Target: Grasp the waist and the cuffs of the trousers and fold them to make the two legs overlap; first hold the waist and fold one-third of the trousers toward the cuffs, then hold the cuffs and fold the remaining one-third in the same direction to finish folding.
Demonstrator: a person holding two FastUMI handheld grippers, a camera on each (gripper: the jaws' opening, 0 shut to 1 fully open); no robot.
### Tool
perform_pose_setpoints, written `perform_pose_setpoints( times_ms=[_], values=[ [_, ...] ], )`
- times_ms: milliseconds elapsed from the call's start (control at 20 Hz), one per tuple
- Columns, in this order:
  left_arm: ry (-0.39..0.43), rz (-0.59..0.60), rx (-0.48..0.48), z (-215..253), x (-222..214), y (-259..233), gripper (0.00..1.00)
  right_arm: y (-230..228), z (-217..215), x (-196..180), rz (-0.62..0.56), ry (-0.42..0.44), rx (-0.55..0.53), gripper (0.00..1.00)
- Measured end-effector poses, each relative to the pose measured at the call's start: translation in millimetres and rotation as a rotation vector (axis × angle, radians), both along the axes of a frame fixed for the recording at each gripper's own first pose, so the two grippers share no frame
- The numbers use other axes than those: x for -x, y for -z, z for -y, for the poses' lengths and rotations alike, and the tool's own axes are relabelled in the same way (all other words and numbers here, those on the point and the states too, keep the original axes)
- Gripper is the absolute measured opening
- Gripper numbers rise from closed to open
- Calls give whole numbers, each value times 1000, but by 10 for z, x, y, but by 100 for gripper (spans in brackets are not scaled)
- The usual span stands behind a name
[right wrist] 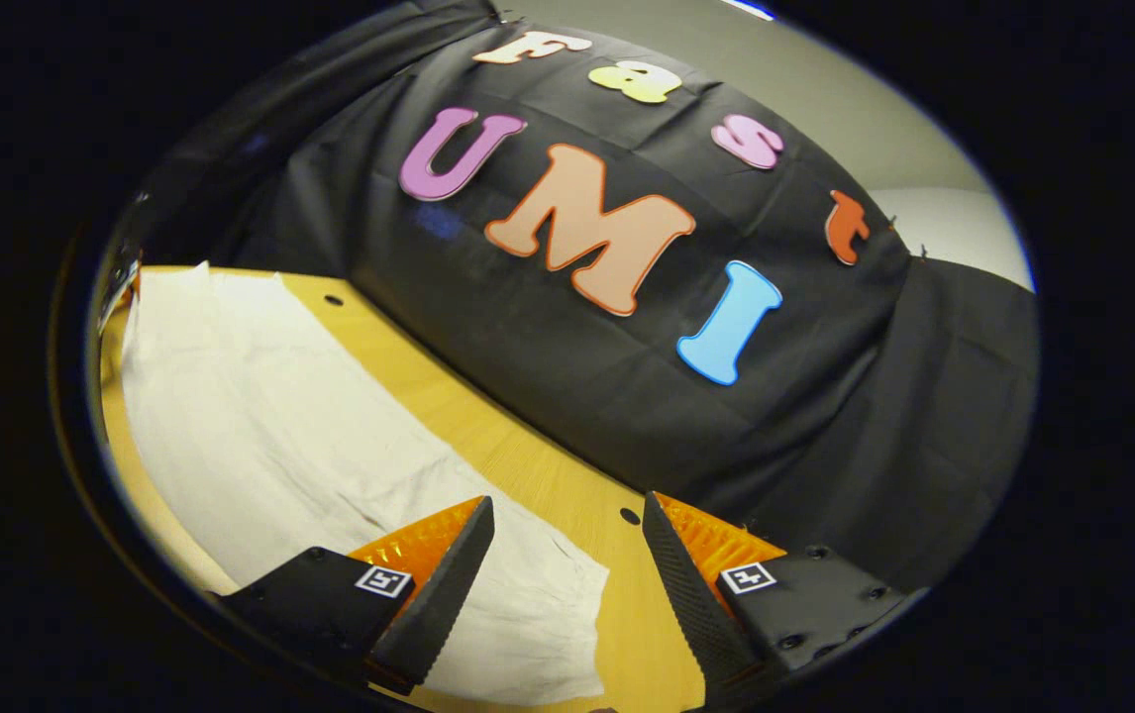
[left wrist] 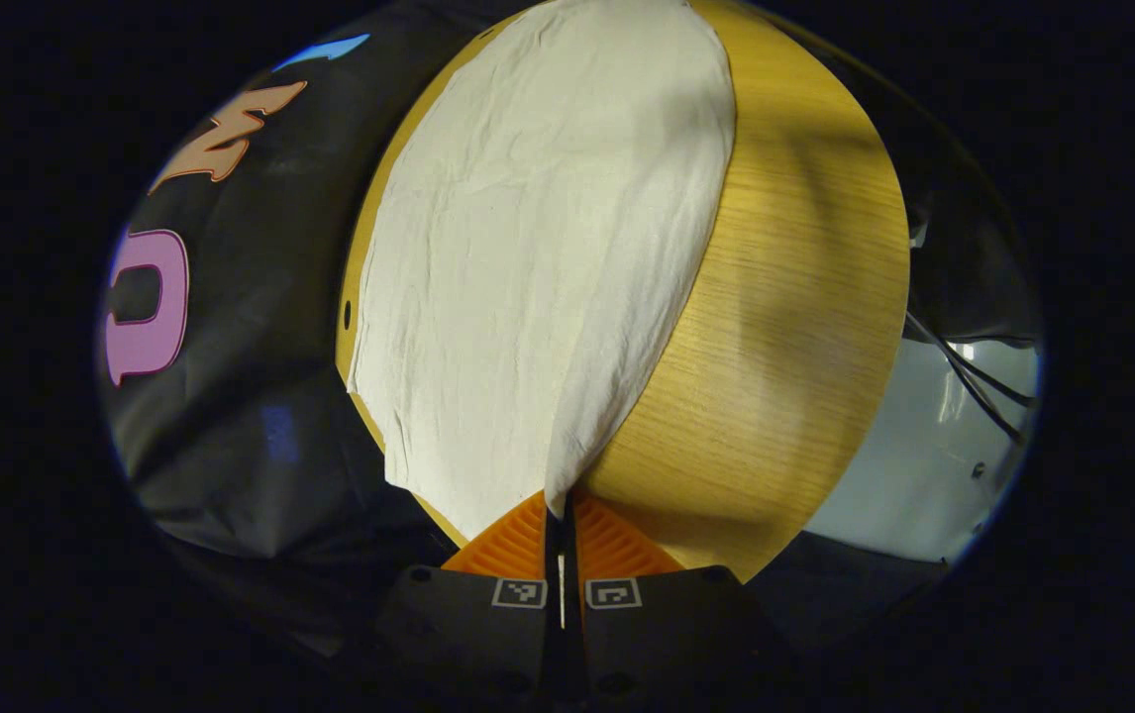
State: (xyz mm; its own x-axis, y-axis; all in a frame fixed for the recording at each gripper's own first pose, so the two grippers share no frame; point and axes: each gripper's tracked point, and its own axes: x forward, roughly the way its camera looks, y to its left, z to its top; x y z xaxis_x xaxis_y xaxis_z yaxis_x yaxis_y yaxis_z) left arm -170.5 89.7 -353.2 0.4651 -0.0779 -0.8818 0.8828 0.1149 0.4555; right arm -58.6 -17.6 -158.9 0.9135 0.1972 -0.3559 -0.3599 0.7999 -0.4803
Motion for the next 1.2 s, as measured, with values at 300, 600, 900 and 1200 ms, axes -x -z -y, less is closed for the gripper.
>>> perform_pose_setpoints(
  times_ms=[300,600,900,1200],
  values=[
    [-7,23,-9,-1,12,5,0,541,224,444,-128,-141,181,97],
    [-2,51,-20,-5,5,15,0,1084,487,799,-266,-228,331,97],
    [0,56,-20,-4,4,15,0,1399,784,1093,-357,-306,487,97],
    [5,62,-29,-7,4,21,0,1708,1030,1243,-432,-380,640,94]
  ],
)
